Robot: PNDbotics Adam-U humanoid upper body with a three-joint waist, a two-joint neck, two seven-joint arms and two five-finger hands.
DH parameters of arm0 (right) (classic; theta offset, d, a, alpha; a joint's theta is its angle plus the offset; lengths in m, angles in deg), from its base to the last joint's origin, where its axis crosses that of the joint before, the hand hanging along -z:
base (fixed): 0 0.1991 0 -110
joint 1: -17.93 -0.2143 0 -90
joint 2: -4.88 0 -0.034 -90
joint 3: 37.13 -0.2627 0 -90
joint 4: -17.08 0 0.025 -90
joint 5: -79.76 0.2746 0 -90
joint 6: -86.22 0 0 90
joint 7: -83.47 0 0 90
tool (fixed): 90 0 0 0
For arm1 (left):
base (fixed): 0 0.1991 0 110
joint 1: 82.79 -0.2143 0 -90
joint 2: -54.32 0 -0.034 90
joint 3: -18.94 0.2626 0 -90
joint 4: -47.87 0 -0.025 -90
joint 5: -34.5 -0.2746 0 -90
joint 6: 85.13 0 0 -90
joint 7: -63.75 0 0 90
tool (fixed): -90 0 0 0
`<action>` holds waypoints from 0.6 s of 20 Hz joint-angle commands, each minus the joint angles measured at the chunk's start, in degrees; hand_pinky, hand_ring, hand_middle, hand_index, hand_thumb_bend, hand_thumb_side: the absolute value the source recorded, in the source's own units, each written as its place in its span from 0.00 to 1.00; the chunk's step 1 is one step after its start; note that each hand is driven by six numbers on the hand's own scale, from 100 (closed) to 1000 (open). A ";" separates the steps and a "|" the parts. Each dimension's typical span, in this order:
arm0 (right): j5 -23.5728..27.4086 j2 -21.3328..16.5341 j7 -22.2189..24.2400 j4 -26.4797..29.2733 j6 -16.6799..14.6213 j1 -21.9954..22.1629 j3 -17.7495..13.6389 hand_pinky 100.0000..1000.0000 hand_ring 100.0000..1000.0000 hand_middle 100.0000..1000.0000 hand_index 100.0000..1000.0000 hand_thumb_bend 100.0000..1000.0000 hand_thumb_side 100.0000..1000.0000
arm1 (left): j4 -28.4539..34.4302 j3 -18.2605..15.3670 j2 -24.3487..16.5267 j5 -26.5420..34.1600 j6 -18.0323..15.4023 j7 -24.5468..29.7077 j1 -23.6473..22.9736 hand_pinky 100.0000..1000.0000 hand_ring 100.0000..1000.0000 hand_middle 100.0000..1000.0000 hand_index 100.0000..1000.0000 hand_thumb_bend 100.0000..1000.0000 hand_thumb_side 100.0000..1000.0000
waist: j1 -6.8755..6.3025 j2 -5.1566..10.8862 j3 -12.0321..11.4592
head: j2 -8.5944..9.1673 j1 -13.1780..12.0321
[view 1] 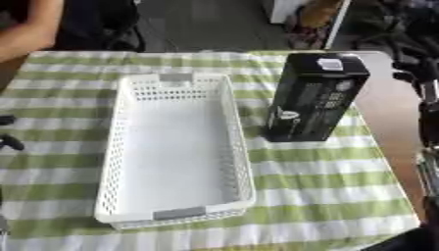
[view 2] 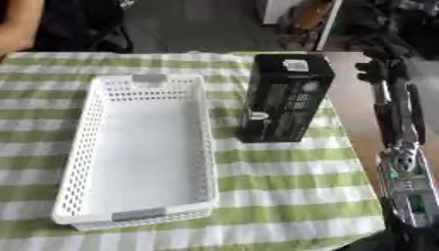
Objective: Pick up objects on the table and place them in the box.
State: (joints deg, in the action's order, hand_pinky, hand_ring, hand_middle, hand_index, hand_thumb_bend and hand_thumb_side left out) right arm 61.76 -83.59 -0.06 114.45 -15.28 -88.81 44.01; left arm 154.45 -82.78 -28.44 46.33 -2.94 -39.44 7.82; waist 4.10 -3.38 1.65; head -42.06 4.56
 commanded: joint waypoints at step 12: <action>-4.05 -5.62 9.59 -0.64 -3.96 -2.85 -0.87 0.80 0.79 0.83 0.98 0.67 0.77 | 0.94 -0.05 -0.54 -0.36 -0.14 0.33 0.16 0.24 0.52 0.68 0.62 0.00 1.00 | 0.07 0.83 -0.22 | 0.22 -0.03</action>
State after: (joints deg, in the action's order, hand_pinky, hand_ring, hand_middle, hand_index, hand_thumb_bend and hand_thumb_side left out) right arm 57.88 -86.95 8.95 113.42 -18.94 -90.66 43.41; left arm 154.45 -82.77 -28.44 46.30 -2.93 -39.39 7.81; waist 4.22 -3.32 1.46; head -42.06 4.55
